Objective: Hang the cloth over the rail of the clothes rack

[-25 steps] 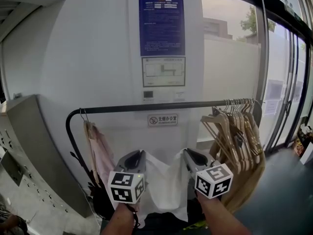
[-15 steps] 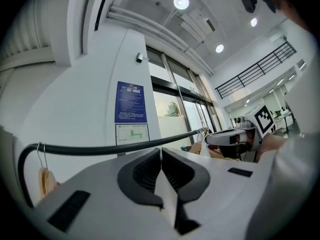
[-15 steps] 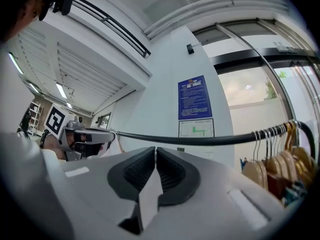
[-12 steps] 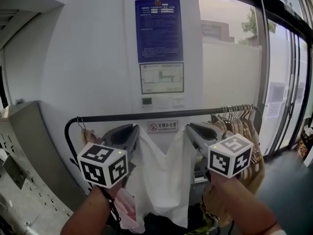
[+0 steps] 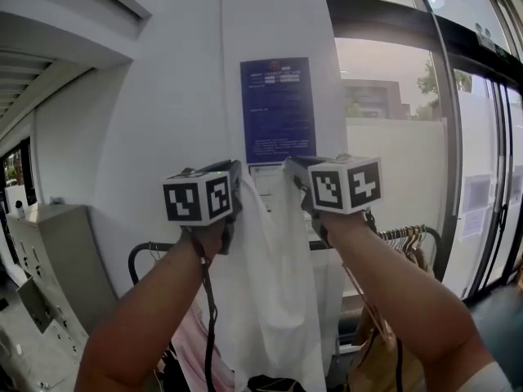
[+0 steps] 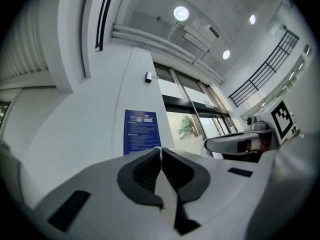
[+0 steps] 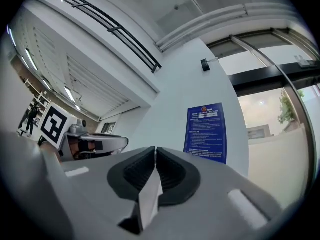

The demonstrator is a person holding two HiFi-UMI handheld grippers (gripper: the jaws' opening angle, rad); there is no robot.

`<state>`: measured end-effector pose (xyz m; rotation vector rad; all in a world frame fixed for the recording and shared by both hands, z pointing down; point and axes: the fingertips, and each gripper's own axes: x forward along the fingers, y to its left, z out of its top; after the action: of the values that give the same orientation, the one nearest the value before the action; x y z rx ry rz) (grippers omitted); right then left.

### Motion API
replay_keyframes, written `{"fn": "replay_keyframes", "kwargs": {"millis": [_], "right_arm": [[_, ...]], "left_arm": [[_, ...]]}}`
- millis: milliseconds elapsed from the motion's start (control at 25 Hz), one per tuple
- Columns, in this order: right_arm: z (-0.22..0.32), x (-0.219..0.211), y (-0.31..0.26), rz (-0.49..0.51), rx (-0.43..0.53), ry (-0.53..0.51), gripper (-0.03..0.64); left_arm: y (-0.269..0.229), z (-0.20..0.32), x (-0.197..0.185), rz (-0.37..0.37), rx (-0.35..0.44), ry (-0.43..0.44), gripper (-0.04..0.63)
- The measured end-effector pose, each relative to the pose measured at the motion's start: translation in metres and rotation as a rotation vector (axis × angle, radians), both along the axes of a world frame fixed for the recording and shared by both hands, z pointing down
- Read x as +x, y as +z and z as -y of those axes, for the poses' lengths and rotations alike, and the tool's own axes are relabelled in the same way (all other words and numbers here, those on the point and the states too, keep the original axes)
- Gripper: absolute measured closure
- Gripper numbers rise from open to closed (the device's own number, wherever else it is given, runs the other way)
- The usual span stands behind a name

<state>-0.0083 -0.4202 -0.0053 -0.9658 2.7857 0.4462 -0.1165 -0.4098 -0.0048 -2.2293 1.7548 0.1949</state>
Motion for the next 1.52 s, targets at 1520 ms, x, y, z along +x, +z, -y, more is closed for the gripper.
{"fn": "replay_keyframes", "kwargs": {"millis": [1520], "right_arm": [[0.436,-0.108,0.066,-0.27,-0.216,0.318,0.514]], "left_arm": [[0.084,0.432,-0.132,0.026,-0.385,-0.096,0.409]]}}
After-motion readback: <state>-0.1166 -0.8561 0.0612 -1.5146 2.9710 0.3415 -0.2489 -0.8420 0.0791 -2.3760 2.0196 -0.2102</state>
